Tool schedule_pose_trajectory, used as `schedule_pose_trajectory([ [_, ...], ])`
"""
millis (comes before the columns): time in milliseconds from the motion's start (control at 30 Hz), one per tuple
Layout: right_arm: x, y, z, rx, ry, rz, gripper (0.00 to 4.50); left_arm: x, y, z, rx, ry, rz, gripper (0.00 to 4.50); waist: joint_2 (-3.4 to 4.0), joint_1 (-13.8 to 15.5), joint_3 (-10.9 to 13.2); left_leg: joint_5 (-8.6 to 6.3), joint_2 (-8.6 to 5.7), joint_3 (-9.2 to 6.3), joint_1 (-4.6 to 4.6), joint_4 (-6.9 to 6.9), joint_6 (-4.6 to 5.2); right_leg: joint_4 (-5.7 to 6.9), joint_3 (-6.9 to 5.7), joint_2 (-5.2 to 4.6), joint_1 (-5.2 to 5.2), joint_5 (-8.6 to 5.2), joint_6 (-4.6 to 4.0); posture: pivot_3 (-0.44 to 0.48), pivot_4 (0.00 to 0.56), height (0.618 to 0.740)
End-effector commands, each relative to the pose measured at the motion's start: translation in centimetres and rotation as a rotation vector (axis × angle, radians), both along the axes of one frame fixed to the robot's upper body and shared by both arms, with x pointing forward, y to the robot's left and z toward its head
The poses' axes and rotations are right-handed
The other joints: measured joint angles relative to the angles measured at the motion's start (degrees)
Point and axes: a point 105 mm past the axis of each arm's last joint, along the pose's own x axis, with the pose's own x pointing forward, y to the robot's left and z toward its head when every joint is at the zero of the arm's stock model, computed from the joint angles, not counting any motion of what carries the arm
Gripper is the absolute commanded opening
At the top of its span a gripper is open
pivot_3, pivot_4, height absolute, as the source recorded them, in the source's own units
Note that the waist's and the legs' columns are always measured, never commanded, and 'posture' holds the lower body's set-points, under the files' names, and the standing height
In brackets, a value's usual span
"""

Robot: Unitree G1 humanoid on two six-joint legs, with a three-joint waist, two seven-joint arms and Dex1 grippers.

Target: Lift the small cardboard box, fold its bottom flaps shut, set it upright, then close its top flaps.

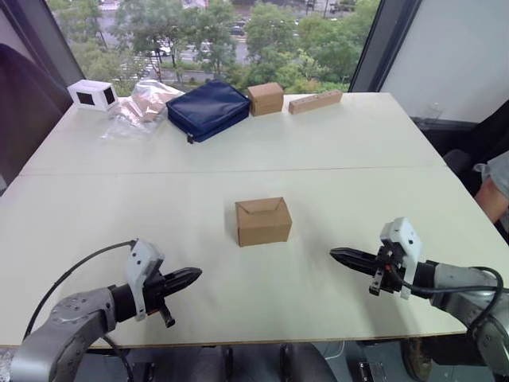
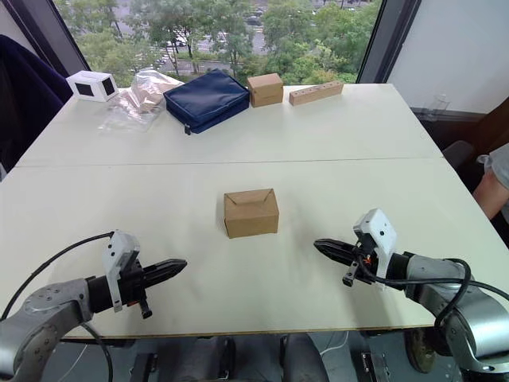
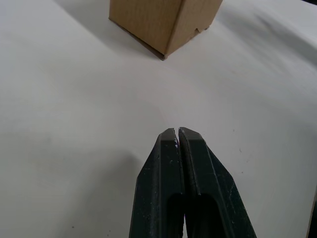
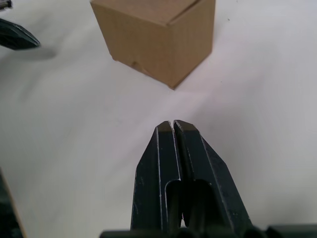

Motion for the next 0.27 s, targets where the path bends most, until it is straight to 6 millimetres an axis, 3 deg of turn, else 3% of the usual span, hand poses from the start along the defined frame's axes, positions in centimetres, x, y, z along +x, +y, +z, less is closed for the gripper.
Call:
schedule_pose_trajectory([
  [33, 0.32, -0.19, 0.77, -0.010, -0.044, 0.019, 0.00, 0.19, -0.42, 0.61, -0.016, -0.035, -0.018, 0.06, 0.00, 0.05, 0.00, 0.00, 0.00, 0.00, 0.02, 0.00, 0.00, -0.02, 0.00, 0.00, 0.04, 0.00, 0.00, 0.000, 0.150, 0.740],
  [267, 1.20, -0.66, 0.89, -0.013, -0.054, 0.020, 0.00, 0.25, -0.51, 1.39, -0.023, -0.039, -0.050, 0.06, 0.00, 0.02, 0.00, 0.00, 0.00, 0.00, 0.03, 0.00, 0.01, -0.04, 0.00, 0.01, 0.04, 0.04, 0.07, 0.000, 0.150, 0.740],
])
